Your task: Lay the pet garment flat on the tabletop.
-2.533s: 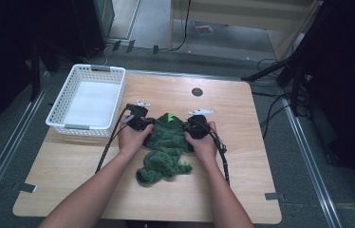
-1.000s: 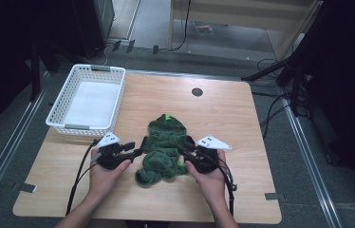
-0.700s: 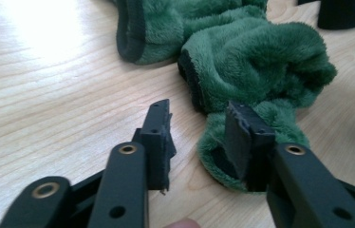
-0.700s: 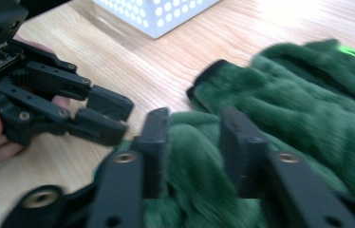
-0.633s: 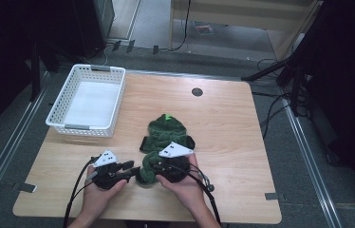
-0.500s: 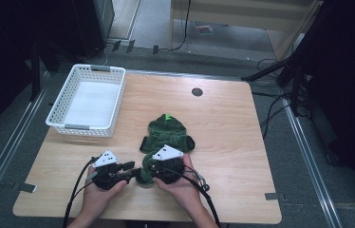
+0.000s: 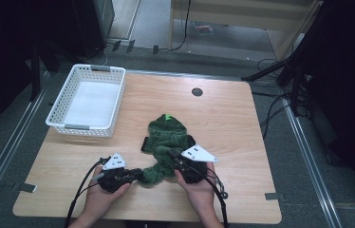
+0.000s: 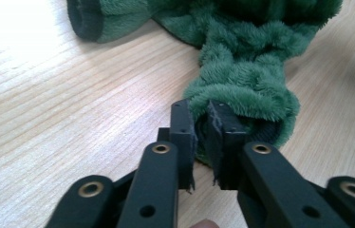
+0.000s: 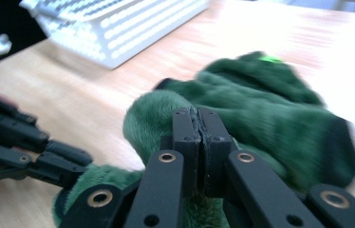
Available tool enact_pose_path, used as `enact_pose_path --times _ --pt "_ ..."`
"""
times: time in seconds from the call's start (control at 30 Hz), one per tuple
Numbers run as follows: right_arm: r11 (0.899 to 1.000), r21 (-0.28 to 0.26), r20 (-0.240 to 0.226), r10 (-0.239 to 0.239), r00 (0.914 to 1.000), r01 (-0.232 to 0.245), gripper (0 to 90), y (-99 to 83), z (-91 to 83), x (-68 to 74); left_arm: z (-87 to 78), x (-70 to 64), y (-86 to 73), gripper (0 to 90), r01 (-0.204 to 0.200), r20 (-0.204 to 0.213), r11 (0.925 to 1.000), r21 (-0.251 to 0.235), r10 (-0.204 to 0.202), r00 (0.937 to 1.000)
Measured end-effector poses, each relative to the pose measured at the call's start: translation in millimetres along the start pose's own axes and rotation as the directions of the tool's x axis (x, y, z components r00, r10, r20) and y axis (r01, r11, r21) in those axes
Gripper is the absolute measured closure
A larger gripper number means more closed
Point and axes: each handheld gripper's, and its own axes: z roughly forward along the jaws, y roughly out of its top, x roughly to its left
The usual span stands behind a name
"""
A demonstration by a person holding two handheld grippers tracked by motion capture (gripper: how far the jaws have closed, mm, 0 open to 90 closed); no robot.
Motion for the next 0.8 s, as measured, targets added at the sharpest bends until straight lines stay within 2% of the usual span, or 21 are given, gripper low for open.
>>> enact_pose_path --times 0.03,0.07,0.1,0.13,0.17,0.2,0.27,0.3,0.33,0.37,0.4,0.43,0.47,0.5,0.53,0.57,0.6,0.67,0.7,0.77,0.8 --pt "1.0 -0.007 0.012 0.024 0.9996 -0.024 87.4 -2.8 -4.6 -2.8 0.2 -0.3 0.0 85.0 0.0 0.0 1.0 0.0 0.0 1.0" --pt "0.995 -0.001 0.055 0.102 0.9933 -0.102 87.0 -14.8 -16.5 -13.2 0.1 -0.1 0.1 86.5 -0.003 0.005 1.0 0.004 0.003 1.0" --pt "0.995 -0.001 0.055 0.102 0.9933 -0.102 87.0 -14.8 -16.5 -13.2 0.2 0.1 0.2 86.5 -0.003 0.005 1.0 0.005 0.003 1.0" --pt "0.992 0.009 0.077 0.127 0.989 -0.128 86.8 -19.8 -20.1 -17.7 0.3 0.5 0.2 86.7 -0.003 0.007 1.0 0.004 0.003 1.0" --pt "0.981 0.041 0.114 0.185 0.9761 -0.191 86.1 -28.6 -25.6 -26.4 0.4 0.6 0.3 86.9 -0.003 0.008 1.0 0.005 0.003 1.0" --pt "0.969 0.053 0.129 0.232 0.9642 -0.24 85.4 -34.3 -29.2 -32.2 0.5 0.5 0.4 87.0 -0.004 0.008 1.0 0.005 0.004 1.0" --pt "0.933 0.051 0.162 0.343 0.9253 -0.355 81.1 -48.2 -40.1 -47.8 0.5 0.4 0.6 87.0 -0.008 0.009 0.9999 0.008 0.008 0.9999" --pt "0.919 0.039 0.187 0.378 0.9067 -0.392 78.3 -53.5 -47.2 -55.4 0.6 0.5 0.7 87.0 -0.008 0.009 0.9999 0.009 0.008 0.9999" --pt "0.915 0.029 0.204 0.389 0.8984 -0.402 76.9 -54.9 -51.5 -58.7 0.7 0.6 0.8 87.0 -0.008 0.009 0.9999 0.008 0.007 0.9999" --pt "0.921 -0.028 0.239 0.383 0.8923 -0.388 73.4 -51.8 -63.7 -64.7 0.8 0.9 0.8 86.9 -0.005 0.011 1.0 0.006 0.005 0.9999" --pt "0.928 -0.049 0.256 0.37 0.8932 -0.37 72.9 -48.8 -67.3 -65.1 0.8 1.0 0.8 86.7 -0.003 0.01 1.0 0.006 0.003 0.9999" --pt "0.928 -0.049 0.256 0.37 0.8932 -0.37 72.9 -48.8 -67.3 -65.1 0.3 1.5 0.8 86.7 -0.001 0.015 1.0 0.007 0.001 0.9999" --pt "0.938 -0.076 0.279 0.345 0.8961 -0.338 72.5 -44.1 -71.3 -64.1 -0.3 1.6 0.5 86.4 0.007 0.02 1.0 -0.002 -0.007 0.9998" --pt "0.953 -0.102 0.287 0.302 0.9092 -0.284 71.4 -38.1 -73.7 -61.7 -1.1 2.0 0.3 85.6 0.006 0.024 0.9999 -0.013 -0.006 0.9997" --pt "0.972 -0.106 0.265 0.231 0.9362 -0.209 69.1 -30.3 -72.3 -55.3 -3.3 2.4 0.5 82.5 0.007 0.033 0.9994 -0.033 -0.006 0.9994" --pt "0.972 -0.106 0.265 0.231 0.9362 -0.209 69.1 -30.3 -72.3 -55.3 -5.5 2.4 1.1 82.5 0.013 0.036 0.9982 -0.059 -0.011 0.9993" --pt "0.982 -0.097 0.248 0.179 0.9522 -0.159 68.0 -26.6 -69.4 -50.6 -7.2 3.0 2.2 79.1 0.027 0.047 0.9959 -0.086 -0.023 0.9986" --pt "0.997 -0.058 0.215 0.07 0.9742 -0.059 64.1 -21.7 -60.1 -38.9 -6.8 1.8 5.2 64.9 0.059 0.043 0.9906 -0.124 -0.054 0.9976" --pt "1.0 0.0 0.171 0.012 0.9851 -0.012 61.1 -22.2 -47.8 -32.0 -4.2 0.3 7.0 56.7 0.058 0.023 0.9909 -0.121 -0.056 0.9982" --pt "1.0 0.023 0.153 0.0 0.9882 -0.003 60.9 -23.8 -42.7 -30.5 0.6 -1.8 7.8 57.7 0.04 0.029 0.9946 -0.096 -0.037 0.9989" --pt "0.999 0.052 0.145 -0.015 0.9894 0.007 61.4 -26.8 -36.6 -29.4 2.9 -3.8 7.3 59.7 0.017 0.011 0.9974 -0.07 -0.016 0.9998"
